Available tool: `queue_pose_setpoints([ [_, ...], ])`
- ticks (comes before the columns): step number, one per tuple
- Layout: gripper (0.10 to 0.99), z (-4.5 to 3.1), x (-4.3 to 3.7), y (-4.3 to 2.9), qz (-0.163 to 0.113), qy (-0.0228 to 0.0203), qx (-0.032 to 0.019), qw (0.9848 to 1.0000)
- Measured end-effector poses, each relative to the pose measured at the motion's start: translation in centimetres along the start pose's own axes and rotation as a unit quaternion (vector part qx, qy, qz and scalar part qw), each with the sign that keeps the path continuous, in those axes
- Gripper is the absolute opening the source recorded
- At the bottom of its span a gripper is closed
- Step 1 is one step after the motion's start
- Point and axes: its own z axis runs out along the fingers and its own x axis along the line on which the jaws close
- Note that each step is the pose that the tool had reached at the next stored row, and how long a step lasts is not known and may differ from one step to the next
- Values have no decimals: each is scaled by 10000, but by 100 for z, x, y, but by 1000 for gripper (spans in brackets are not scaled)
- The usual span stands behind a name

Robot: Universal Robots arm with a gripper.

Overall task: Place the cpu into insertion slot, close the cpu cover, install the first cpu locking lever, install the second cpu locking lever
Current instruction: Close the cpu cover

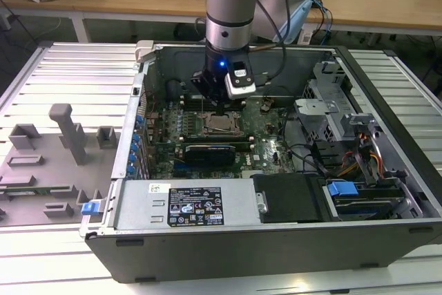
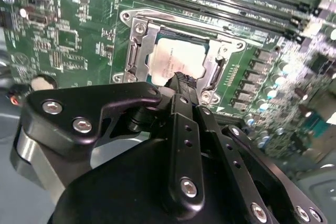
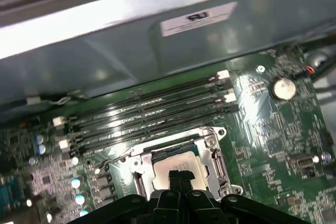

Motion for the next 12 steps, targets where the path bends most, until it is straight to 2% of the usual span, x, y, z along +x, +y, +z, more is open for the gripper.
queue_pose_setpoints([
  [4,106,5,0,0,-395,20,6,9992],
  [7,106,9,0,0,-743,38,10,9972],
  [8,106,10,0,0,-889,45,13,9960],
  [10,106,11,0,3,-1016,51,14,9948],
  [12,106,10,1,2,-1018,50,16,9948],
])
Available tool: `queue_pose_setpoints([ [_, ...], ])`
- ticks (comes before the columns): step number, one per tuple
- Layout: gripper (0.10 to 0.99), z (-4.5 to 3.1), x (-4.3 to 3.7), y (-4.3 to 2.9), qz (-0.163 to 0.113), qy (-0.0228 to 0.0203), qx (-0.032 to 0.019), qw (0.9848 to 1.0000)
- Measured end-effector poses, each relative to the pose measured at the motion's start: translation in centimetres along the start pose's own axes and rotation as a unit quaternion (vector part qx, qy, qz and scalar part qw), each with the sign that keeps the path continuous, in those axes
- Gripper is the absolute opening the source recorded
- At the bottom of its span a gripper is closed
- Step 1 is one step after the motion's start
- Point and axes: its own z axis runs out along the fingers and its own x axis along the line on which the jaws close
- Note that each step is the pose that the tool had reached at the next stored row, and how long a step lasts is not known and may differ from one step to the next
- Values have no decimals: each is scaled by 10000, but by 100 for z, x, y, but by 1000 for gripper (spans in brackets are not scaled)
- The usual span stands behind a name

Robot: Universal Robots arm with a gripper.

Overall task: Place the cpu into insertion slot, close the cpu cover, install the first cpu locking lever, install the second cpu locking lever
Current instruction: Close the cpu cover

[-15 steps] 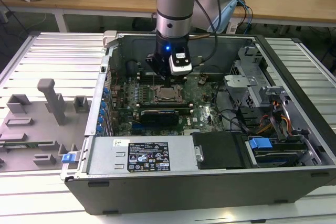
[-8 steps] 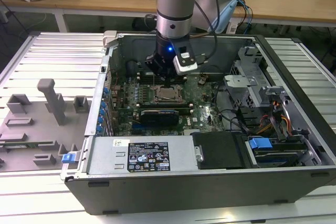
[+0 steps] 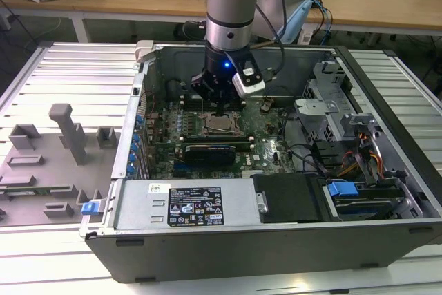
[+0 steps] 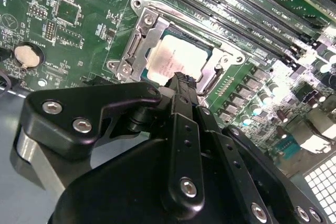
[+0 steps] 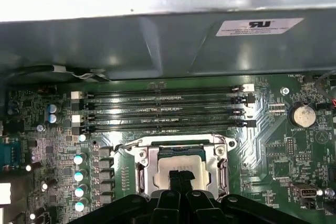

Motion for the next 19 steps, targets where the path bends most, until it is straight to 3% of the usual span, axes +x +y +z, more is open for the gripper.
queue_pose_setpoints([
  [5,106,3,0,-4,-25,-44,57,10000],
  [7,106,9,-1,-13,-140,-130,58,9998],
  [10,106,13,-2,-34,-272,-186,55,9994],
  [16,106,26,-2,-66,-574,-179,50,9982],
  [19,106,30,11,-71,-599,-177,80,9980],
])
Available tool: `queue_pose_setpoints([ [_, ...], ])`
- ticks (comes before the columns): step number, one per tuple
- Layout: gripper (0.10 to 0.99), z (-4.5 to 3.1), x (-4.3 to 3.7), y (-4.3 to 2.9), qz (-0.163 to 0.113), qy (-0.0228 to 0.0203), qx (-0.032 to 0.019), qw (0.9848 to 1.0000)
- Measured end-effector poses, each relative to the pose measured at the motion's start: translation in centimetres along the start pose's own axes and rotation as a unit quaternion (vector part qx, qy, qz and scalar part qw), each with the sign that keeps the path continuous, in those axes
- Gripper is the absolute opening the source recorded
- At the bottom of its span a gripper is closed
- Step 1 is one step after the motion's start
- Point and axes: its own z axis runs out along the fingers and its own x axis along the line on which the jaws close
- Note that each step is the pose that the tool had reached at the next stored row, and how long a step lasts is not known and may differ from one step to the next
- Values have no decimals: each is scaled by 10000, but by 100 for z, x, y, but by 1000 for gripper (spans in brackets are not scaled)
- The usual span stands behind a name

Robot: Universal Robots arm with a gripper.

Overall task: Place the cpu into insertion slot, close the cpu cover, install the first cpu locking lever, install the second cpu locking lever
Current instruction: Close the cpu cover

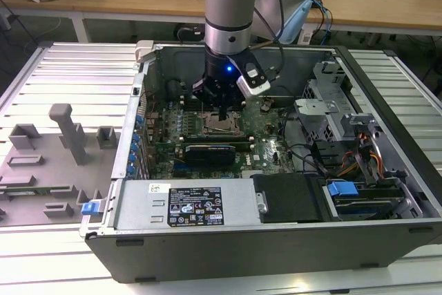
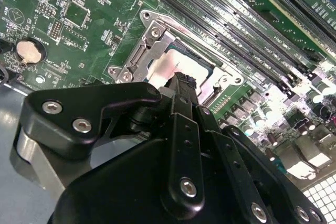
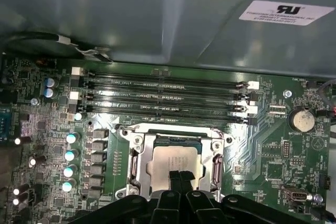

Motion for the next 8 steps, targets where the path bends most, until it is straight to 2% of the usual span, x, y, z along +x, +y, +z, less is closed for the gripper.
queue_pose_setpoints([
  [2,106,1,3,3,-2,3,43,10000],
  [4,106,-5,5,4,-3,5,64,10000],
  [8,106,-89,2,8,-3,5,83,10000],
])
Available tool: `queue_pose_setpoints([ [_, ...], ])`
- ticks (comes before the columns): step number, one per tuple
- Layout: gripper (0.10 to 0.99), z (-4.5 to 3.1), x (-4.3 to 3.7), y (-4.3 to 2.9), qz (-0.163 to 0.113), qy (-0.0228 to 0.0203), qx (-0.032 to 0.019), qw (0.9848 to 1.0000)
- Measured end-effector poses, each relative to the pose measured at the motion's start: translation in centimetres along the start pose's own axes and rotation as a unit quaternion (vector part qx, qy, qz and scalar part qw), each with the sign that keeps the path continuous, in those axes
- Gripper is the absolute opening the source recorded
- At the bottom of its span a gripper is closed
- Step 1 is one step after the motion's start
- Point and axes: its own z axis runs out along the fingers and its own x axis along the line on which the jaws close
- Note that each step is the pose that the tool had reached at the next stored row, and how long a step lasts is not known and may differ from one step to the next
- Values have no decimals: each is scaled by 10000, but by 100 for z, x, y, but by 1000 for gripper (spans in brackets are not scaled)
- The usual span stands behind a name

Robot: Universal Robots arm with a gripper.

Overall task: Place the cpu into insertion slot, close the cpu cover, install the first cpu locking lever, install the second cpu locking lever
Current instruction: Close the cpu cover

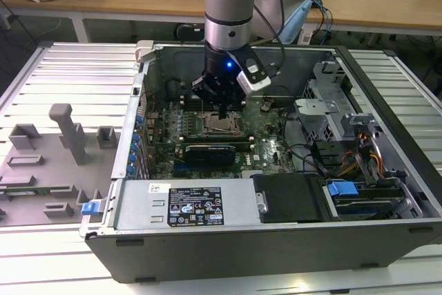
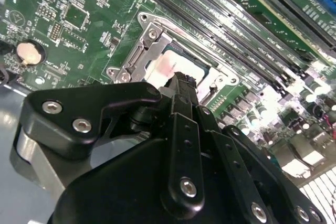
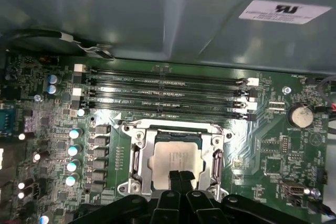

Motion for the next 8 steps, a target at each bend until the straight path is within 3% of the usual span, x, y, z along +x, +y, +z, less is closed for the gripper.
queue_pose_setpoints([
  [4,106,-94,-3,2,-1,2,42,10000],
  [8,106,-101,-3,2,-2,3,60,10000],
])
